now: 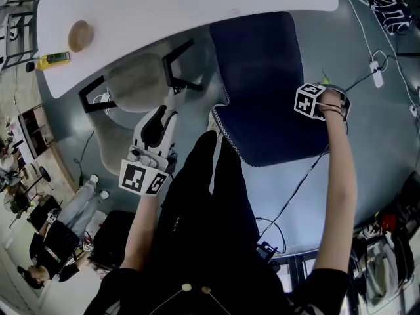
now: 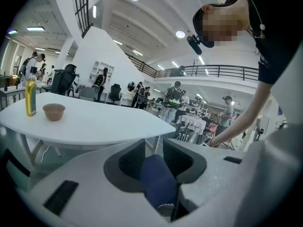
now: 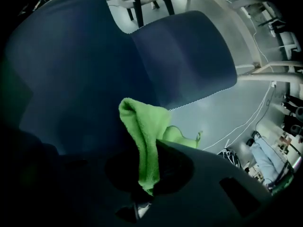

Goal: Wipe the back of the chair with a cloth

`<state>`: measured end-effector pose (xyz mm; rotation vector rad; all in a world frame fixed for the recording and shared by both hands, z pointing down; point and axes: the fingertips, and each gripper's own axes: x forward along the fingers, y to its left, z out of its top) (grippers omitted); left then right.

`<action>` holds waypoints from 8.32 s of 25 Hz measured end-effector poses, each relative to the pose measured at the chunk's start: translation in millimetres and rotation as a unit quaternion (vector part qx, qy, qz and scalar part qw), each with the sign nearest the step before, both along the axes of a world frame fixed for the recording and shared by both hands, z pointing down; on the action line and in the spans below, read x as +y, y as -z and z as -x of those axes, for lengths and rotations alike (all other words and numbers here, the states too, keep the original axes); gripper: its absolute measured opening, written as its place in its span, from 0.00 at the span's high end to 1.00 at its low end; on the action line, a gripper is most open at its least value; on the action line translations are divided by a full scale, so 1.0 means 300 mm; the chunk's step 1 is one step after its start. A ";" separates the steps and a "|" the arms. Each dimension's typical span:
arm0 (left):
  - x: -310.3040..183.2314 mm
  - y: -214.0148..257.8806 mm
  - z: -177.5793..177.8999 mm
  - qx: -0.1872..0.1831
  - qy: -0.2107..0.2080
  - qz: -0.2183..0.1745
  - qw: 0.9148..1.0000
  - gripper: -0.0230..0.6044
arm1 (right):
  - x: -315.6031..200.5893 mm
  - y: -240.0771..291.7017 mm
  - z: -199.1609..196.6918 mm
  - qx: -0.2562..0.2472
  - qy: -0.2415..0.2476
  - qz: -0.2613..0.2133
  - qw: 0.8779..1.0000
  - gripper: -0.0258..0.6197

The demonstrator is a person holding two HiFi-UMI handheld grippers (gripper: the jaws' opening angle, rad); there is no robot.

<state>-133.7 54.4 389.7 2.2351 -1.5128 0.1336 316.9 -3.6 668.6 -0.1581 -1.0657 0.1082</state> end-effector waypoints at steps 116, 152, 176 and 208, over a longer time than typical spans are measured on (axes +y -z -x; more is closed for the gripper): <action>-0.110 -0.237 -0.052 0.034 0.005 -0.037 0.999 0.81 | 0.085 -0.391 0.168 -0.066 -0.097 0.079 0.990 0.93; -0.107 -0.233 -0.082 0.042 0.000 -0.034 0.999 0.82 | 0.410 -0.251 1.053 -0.310 -0.280 0.228 0.879 0.93; -0.113 -0.266 -0.064 0.044 0.011 -0.023 0.999 0.82 | 0.057 -0.281 0.756 -0.318 -0.352 0.094 0.875 0.93; -0.073 -0.416 -0.013 0.045 0.044 0.017 0.998 0.82 | 0.004 -0.502 0.174 -0.101 -0.099 0.061 0.988 0.93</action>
